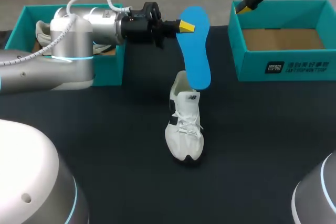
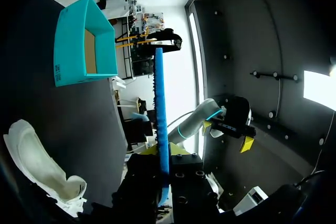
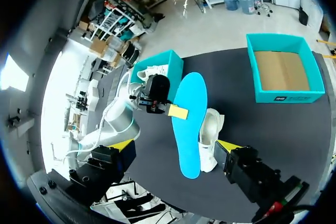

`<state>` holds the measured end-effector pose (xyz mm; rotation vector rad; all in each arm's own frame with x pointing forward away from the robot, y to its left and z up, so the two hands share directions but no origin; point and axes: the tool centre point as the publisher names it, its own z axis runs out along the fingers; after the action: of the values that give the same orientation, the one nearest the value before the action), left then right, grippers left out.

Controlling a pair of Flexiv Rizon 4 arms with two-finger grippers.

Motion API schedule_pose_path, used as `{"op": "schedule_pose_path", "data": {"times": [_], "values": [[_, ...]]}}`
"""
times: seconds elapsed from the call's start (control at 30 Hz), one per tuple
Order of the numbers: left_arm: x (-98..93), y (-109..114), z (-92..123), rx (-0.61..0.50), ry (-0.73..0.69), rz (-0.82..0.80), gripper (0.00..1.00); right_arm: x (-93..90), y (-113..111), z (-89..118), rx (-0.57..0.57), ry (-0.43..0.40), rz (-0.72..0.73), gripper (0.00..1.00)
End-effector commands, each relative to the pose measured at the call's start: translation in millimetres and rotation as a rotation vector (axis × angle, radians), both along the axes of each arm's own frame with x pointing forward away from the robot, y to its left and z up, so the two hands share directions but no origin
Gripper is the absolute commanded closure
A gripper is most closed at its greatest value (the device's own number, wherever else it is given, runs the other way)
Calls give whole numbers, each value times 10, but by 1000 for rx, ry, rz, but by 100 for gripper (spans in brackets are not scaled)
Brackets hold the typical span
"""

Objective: Take the shoe out of the shoebox, open the shoe tongue, remove and reinsert the insole, then place the shoe into the shoebox

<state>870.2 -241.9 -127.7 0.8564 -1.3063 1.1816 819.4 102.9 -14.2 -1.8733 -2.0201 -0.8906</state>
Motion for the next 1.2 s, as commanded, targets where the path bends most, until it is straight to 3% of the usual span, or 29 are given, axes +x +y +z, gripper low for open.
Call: {"op": "schedule_pose_path", "data": {"times": [0.03, 0.47, 0.83, 1.2], "values": [[-1, -3, -2, 2, -1, 0, 100, 87, -35, -34, 381, 8, 118, 0], [-1, -3, -2, 2, -1, 0, 100, 87, -35, -34, 381, 8, 118, 0], [-1, -3, -2, 2, -1, 0, 100, 104, -348, -304, 483, 16, 154, 0], [-1, -3, -2, 2, -1, 0, 100, 70, -494, -494, 593, 21, 126, 0]]}}
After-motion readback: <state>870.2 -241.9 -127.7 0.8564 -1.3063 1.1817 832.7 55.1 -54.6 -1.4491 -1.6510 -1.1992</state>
